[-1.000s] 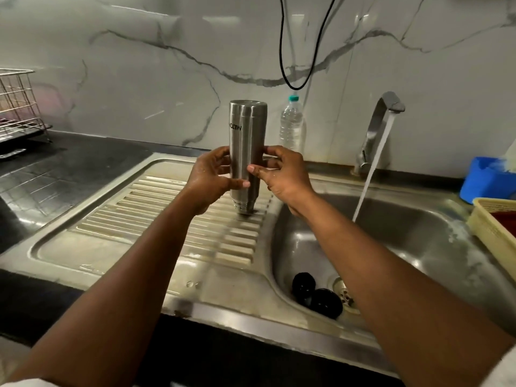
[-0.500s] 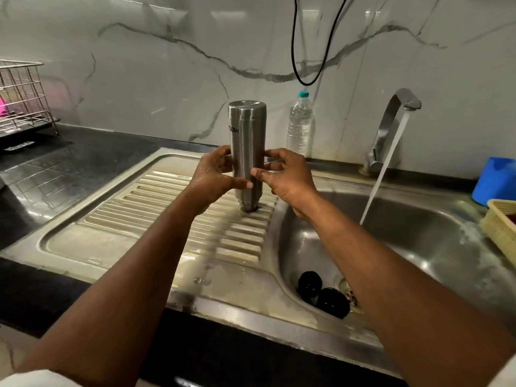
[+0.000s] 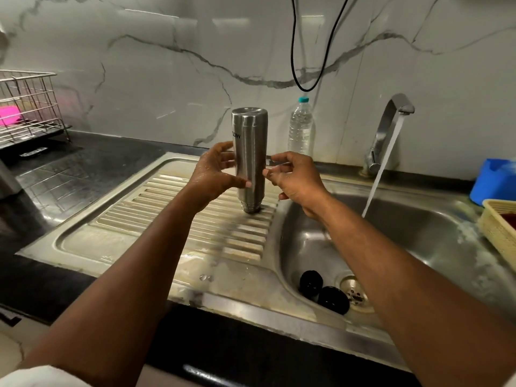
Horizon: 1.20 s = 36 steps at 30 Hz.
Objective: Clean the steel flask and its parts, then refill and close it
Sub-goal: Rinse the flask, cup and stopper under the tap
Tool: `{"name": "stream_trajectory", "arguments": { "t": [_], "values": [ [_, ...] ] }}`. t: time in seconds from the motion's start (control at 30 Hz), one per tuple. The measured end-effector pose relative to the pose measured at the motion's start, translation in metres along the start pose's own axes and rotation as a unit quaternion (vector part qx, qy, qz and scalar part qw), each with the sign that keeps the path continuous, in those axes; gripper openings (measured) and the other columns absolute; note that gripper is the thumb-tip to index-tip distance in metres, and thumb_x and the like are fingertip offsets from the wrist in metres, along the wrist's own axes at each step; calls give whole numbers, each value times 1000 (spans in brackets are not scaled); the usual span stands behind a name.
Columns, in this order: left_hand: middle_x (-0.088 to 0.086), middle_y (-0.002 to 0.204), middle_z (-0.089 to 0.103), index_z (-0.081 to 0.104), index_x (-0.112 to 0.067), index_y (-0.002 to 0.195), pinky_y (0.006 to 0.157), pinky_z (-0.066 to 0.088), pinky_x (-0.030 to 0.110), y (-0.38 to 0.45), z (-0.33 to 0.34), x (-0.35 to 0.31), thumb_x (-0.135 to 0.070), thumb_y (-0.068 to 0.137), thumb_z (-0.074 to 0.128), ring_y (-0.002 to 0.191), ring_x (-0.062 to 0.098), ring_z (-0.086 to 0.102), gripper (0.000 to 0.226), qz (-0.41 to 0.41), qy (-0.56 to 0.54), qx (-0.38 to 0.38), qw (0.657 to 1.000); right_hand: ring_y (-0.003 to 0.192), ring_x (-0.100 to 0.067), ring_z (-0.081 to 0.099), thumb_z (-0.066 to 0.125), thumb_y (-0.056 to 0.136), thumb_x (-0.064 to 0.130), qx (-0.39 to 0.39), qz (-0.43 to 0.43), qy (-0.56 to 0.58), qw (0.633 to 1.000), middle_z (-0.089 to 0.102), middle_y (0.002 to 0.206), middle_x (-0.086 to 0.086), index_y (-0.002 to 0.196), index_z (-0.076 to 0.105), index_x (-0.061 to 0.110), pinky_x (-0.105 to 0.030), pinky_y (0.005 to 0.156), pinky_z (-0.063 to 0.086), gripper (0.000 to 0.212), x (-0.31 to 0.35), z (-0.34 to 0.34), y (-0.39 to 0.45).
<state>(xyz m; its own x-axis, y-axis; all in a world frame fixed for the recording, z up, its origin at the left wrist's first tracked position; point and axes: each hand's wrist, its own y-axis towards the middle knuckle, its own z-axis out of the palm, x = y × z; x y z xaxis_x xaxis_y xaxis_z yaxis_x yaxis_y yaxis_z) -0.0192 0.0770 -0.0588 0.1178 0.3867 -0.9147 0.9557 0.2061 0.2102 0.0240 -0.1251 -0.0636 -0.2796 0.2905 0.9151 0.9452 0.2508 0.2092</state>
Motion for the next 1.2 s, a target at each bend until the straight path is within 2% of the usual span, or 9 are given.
{"name": "stream_trajectory", "arguments": {
  "t": [0.13, 0.27, 0.33, 0.47, 0.6, 0.7, 0.77, 1.07, 1.2],
  "values": [
    [2, 141, 57, 49, -27, 148, 88, 53, 24, -15, -8, -18, -8, 71, 93, 128, 18, 56, 91, 48, 22, -86, 995, 99, -16, 68, 80, 90, 26, 8, 11, -36, 999, 68, 109, 1, 129, 63, 23, -32, 65, 60, 43, -11, -29, -15],
    [-6, 128, 63, 55, -32, 138, 99, 57, 42, -34, -3, -44, -22, 74, 95, 113, 10, 62, 76, 120, 111, -186, 969, 91, -21, 74, 83, 87, 26, -3, 61, -70, 996, 72, 101, -1, 120, 68, 22, -35, 58, 62, 37, -37, -69, -37],
    [-10, 119, 67, 59, -34, 131, 96, 58, 38, -46, 7, -57, -25, 75, 93, 104, 4, 65, 66, 168, 118, -206, 957, 88, -18, 75, 84, 86, 26, 11, 94, -102, 990, 74, 101, -1, 117, 69, 24, -36, 61, 63, 35, -50, -82, -45],
    [-6, 113, 68, 64, -25, 128, 78, 51, 7, -61, 67, -69, -14, 79, 89, 96, 2, 65, 56, 224, 118, -103, 962, 84, -22, 76, 87, 83, 28, 64, 155, -183, 969, 75, 98, -6, 113, 70, 21, -39, 63, 62, 36, -87, -100, -66],
    [-7, 107, 70, 69, -25, 124, 75, 55, 13, -40, 138, -44, -10, 77, 90, 90, 5, 67, 53, 198, 107, 24, 974, 85, -17, 73, 90, 71, 53, 172, 146, -357, 906, 75, 98, -3, 106, 75, 17, -32, 68, 62, 52, -111, -103, -84],
    [2, 102, 73, 73, -18, 117, 83, 59, 27, -14, 175, -21, -2, 76, 88, 80, 9, 66, 46, 125, 61, 77, 987, 69, -18, 69, 90, 57, 69, 224, 185, -401, 869, 69, 83, -4, 87, 70, 14, -29, 54, 57, 66, -120, -92, -95],
    [3, 97, 74, 75, -16, 113, 86, 59, 28, -2, 193, -6, -1, 76, 88, 79, 10, 67, 42, 87, 57, 71, 992, 54, -20, 68, 94, 48, 70, 265, 231, -396, 848, 68, 66, -6, 76, 64, 11, -33, 57, 62, 71, -124, -83, -99],
    [-1, 90, 76, 74, -17, 115, 83, 60, 26, 16, 212, 35, -4, 79, 89, 86, 10, 73, 41, 7, 15, 43, 999, 49, -27, 68, 94, 60, 35, 289, 301, -409, 811, 69, 71, -14, 75, 65, 6, -40, 59, 64, 44, -126, -79, -96],
    [1, 94, 77, 73, -19, 117, 81, 59, 27, 17, 214, 32, -6, 81, 88, 88, 12, 74, 41, 3, 6, 40, 999, 64, -29, 76, 90, 72, 31, 229, 315, -341, 855, 76, 81, -19, 90, 74, 0, -48, 67, 66, 39, -117, -128, -76]
  ]
}}
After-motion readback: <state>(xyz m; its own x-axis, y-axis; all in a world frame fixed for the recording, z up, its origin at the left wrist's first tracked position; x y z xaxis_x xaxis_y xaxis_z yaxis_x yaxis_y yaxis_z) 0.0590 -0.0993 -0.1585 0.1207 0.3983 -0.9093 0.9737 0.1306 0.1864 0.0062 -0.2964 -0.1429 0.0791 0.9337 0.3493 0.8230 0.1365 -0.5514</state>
